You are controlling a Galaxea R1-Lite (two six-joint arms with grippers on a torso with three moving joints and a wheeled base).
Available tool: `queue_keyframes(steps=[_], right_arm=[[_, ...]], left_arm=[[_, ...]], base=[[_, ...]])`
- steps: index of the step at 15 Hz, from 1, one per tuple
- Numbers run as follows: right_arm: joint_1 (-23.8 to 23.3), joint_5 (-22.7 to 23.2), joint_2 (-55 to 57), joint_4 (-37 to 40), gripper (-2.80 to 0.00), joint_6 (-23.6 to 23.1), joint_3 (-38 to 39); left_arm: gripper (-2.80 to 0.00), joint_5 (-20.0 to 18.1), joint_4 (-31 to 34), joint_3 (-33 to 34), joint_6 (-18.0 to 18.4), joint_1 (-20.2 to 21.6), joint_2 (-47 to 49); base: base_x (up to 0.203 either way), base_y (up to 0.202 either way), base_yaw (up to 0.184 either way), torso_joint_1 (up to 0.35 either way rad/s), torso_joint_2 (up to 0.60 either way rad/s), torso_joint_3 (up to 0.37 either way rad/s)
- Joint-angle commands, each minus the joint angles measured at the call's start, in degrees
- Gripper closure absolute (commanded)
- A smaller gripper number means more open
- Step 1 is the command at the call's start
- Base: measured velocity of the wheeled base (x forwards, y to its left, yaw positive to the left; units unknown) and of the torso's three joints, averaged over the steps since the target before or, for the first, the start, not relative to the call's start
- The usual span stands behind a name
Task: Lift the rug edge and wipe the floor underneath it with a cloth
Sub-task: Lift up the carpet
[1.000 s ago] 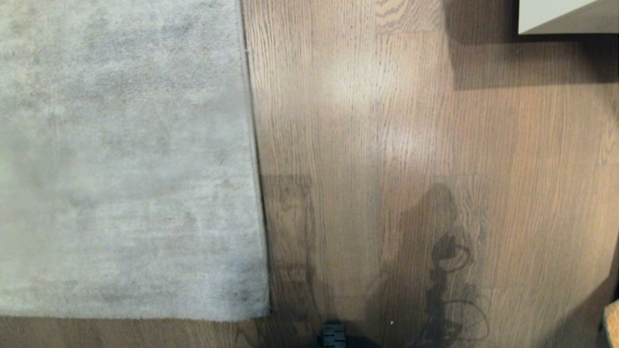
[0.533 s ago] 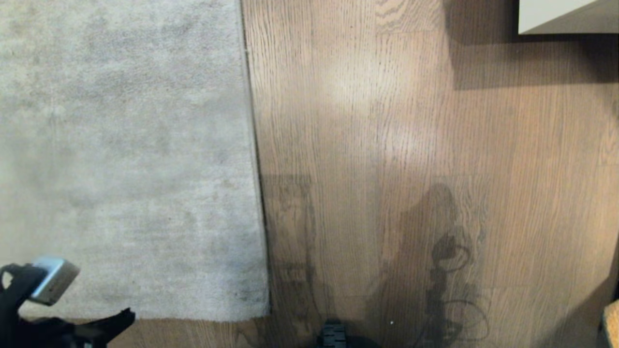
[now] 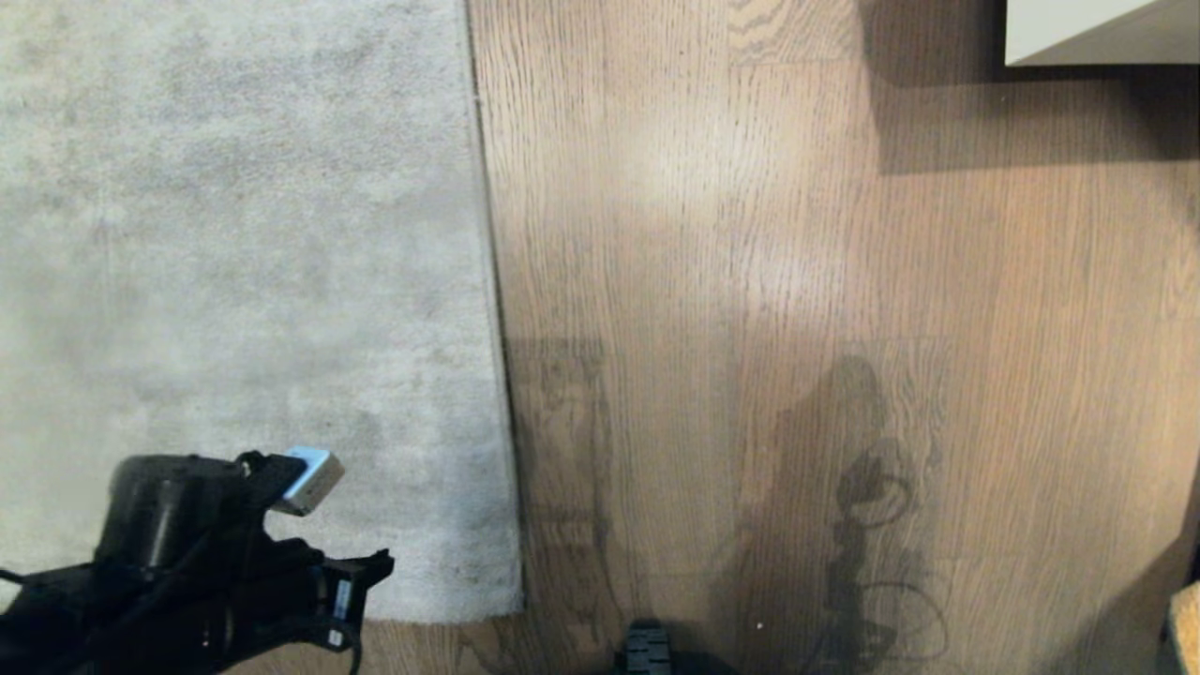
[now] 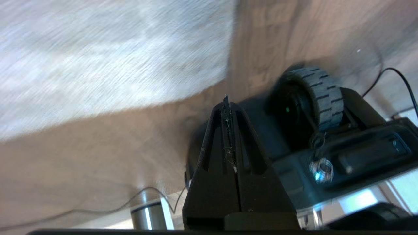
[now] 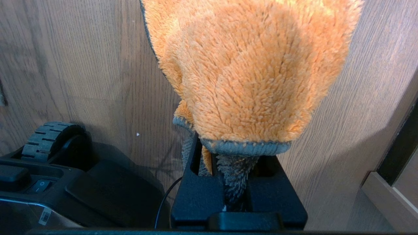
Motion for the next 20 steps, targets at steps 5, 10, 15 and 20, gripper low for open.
queue_keyframes(steps=[5, 10, 15, 20], right_arm=[[0.02, 0.05, 0.07, 0.04, 0.00, -0.07, -0.01], [0.02, 0.05, 0.07, 0.04, 0.00, -0.07, -0.01], [0.02, 0.05, 0.07, 0.04, 0.00, -0.07, -0.01], [0.02, 0.05, 0.07, 0.04, 0.00, -0.07, -0.01]], left_arm=[[-2.80, 3.67, -6.05, -5.37, -3.77, -9.75, 14.24], [-2.80, 8.44, -5.35, -11.93, -6.28, -13.89, 19.94], [-2.80, 18.07, 1.18, -18.41, -7.13, -16.86, 24.20], [-2.80, 23.74, 17.34, -30.28, -7.10, -17.24, 26.33]], base=[[0.000, 0.000, 0.000, 0.000, 0.00, 0.000], [0.000, 0.000, 0.000, 0.000, 0.00, 0.000], [0.000, 0.000, 0.000, 0.000, 0.00, 0.000], [0.000, 0.000, 0.000, 0.000, 0.00, 0.000]])
